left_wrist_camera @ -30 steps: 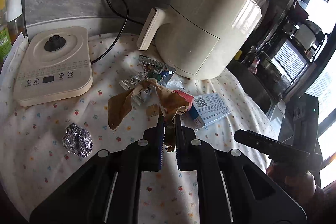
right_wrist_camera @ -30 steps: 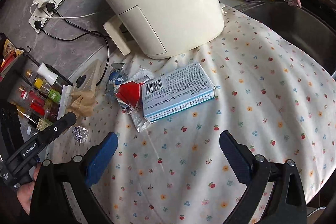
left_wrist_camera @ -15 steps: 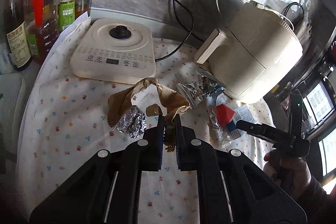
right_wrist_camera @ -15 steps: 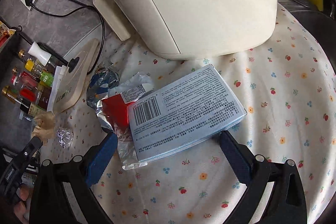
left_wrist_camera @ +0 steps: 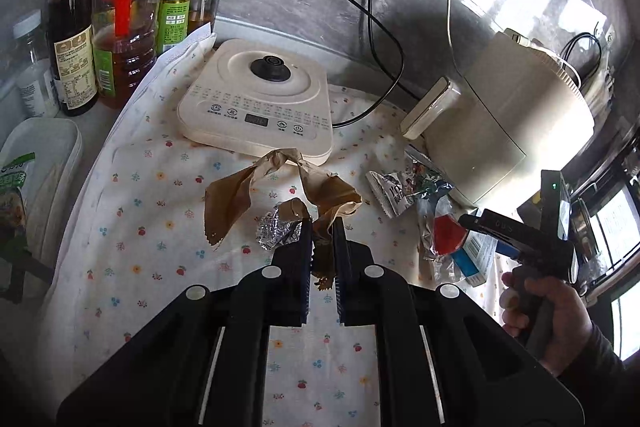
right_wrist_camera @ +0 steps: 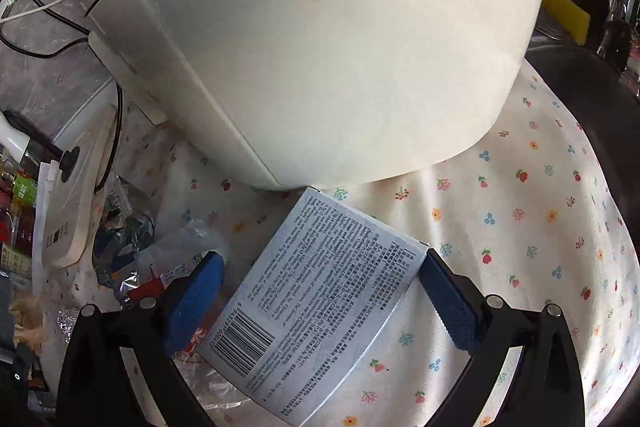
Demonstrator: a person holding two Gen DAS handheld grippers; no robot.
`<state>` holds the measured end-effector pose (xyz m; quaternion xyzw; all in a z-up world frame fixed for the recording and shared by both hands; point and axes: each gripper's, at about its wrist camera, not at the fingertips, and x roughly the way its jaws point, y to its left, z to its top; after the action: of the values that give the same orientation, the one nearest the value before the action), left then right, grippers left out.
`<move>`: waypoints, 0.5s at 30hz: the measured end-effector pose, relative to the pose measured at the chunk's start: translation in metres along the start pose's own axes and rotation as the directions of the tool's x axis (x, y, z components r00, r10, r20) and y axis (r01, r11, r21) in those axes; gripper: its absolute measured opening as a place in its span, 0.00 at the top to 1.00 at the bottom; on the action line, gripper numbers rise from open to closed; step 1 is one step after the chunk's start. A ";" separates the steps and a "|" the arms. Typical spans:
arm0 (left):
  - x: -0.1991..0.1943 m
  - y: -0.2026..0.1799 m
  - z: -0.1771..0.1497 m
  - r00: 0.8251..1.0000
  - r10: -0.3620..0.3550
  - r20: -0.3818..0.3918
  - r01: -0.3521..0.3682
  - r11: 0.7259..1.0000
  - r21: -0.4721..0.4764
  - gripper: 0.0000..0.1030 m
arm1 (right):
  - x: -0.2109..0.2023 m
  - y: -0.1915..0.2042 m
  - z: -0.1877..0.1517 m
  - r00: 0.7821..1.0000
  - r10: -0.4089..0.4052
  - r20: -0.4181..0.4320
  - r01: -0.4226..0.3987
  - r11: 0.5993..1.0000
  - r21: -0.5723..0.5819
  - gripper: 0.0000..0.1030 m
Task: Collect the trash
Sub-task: 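Grasp the blue-and-white box with the right tool while the left tool holds the brown paper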
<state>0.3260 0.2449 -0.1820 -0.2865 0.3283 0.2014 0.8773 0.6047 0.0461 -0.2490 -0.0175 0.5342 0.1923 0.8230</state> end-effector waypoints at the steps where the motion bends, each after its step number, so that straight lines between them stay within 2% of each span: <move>1: 0.000 0.001 0.001 1.000 -0.002 0.000 0.002 1.000 0.000 0.90 | 0.000 0.002 -0.001 1.000 -0.019 0.001 0.019 1.000 -0.009 0.08; 7: 0.002 0.001 0.005 0.999 -0.034 -0.015 0.035 0.999 0.028 0.90 | -0.010 0.002 -0.027 0.995 -0.102 0.003 0.102 0.994 -0.029 0.08; 10: 0.006 -0.002 0.008 0.997 -0.069 -0.032 0.071 0.996 0.053 0.90 | -0.018 -0.004 -0.041 0.991 -0.136 0.002 0.136 0.991 -0.017 0.20; 11: 0.008 -0.003 0.009 0.996 -0.083 -0.039 0.085 0.994 0.065 0.90 | -0.022 -0.005 -0.045 0.989 -0.145 0.009 0.145 0.989 -0.016 0.32; 12: 0.009 -0.005 0.010 0.994 -0.098 -0.046 0.101 0.992 0.080 0.90 | -0.026 -0.005 -0.049 0.989 -0.149 0.017 0.149 0.989 -0.018 0.38; 15: 0.013 -0.011 0.012 0.987 -0.145 -0.072 0.153 0.980 0.124 0.90 | -0.039 -0.006 -0.059 0.993 -0.118 0.022 0.118 0.993 0.004 0.38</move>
<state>0.3464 0.2459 -0.1794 -0.2590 0.3458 0.1044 0.8958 0.5409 0.0153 -0.2410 -0.0458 0.5233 0.1427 0.8389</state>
